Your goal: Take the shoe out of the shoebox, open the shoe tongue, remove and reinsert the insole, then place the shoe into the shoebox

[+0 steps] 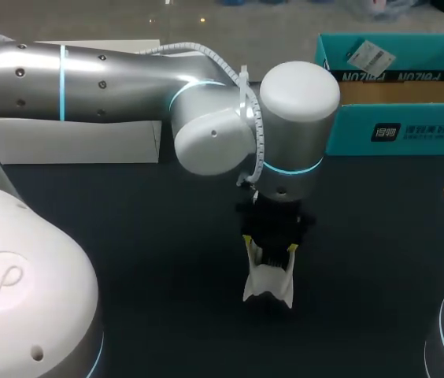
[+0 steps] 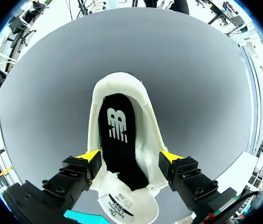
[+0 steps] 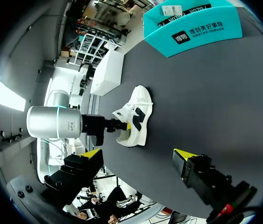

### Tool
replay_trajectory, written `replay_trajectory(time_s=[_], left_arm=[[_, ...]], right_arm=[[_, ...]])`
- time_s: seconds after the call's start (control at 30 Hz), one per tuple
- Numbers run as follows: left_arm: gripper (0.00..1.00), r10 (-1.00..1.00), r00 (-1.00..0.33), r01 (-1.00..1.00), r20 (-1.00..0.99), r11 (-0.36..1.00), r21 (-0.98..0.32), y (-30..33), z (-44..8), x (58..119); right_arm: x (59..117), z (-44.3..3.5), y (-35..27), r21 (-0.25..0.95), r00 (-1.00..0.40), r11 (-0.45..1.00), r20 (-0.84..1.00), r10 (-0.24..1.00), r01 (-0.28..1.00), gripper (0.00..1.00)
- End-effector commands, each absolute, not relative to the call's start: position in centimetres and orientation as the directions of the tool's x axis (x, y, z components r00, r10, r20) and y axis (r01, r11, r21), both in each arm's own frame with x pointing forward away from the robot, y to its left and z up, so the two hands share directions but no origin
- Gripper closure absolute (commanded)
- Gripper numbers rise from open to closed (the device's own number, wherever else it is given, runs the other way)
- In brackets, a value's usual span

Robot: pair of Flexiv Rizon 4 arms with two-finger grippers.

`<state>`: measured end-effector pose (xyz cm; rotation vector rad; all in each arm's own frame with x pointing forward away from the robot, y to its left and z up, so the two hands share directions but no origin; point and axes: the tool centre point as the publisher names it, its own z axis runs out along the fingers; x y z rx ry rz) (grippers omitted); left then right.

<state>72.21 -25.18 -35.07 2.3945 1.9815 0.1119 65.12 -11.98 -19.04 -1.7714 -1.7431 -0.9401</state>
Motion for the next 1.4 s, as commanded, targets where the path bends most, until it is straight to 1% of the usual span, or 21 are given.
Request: replay_trajectory(time_s=[0.03,0.53,1.0,1.03,1.07,1.1,1.13,1.17,1.2,1.4], left_arm=[[0.0,0.982,0.188,0.979,0.035,-0.19,0.076,-25.2,-34.9,72.2],[0.0,0.985,0.17,0.981,0.042,-0.173,0.087,-25.1,-33.3,74.3],[0.0,0.991,0.124,0.982,0.049,-0.13,0.136,-23.8,-31.0,77.3],[0.01,0.992,0.122,0.982,0.043,-0.127,0.141,-23.8,-30.9,77.7],[0.09,0.993,0.114,0.981,0.038,-0.119,0.151,-23.7,-30.6,78.3],[0.32,0.993,0.11,0.98,0.034,-0.114,0.16,-23.7,-30.5,78.8],[0.62,0.994,0.102,0.98,0.029,-0.105,0.169,-23.8,-30.3,79.3],[0.9,0.995,0.097,0.98,0.023,-0.1,0.174,-23.8,-30.1,79.7],[1.0,0.995,0.098,0.979,0.022,-0.1,0.178,-23.9,-29.9,80.1],[1.0,0.992,0.121,0.971,0.042,-0.127,0.201,-24.7,-29.3,81.2]], right_arm=[[65.0,-19.0,-11.9,0.128,-0.046,-0.076,0.749,0.661,0.989,0.0],[65.0,-19.0,-11.9,0.128,-0.046,-0.076,0.749,0.661,0.989,0.0],[65.0,-19.0,-11.9,0.128,-0.046,-0.076,0.749,0.661,0.989,0.0],[65.0,-19.0,-11.9,0.128,-0.046,-0.076,0.749,0.661,0.989,0.0],[65.0,-19.0,-11.9,0.128,-0.046,-0.076,0.749,0.661,0.989,0.0],[65.0,-19.0,-11.9,0.128,-0.046,-0.076,0.749,0.661,0.989,0.0],[65.0,-19.0,-11.9,0.128,-0.046,-0.076,0.749,0.661,0.989,0.0],[65.0,-19.0,-11.9,0.128,-0.046,-0.076,0.749,0.661,0.989,0.0],[65.0,-19.0,-11.9,0.128,-0.046,-0.076,0.749,0.661,0.989,0.0],[65.0,-19.0,-11.9,0.128,-0.046,-0.076,0.749,0.661,0.989,0.0]])
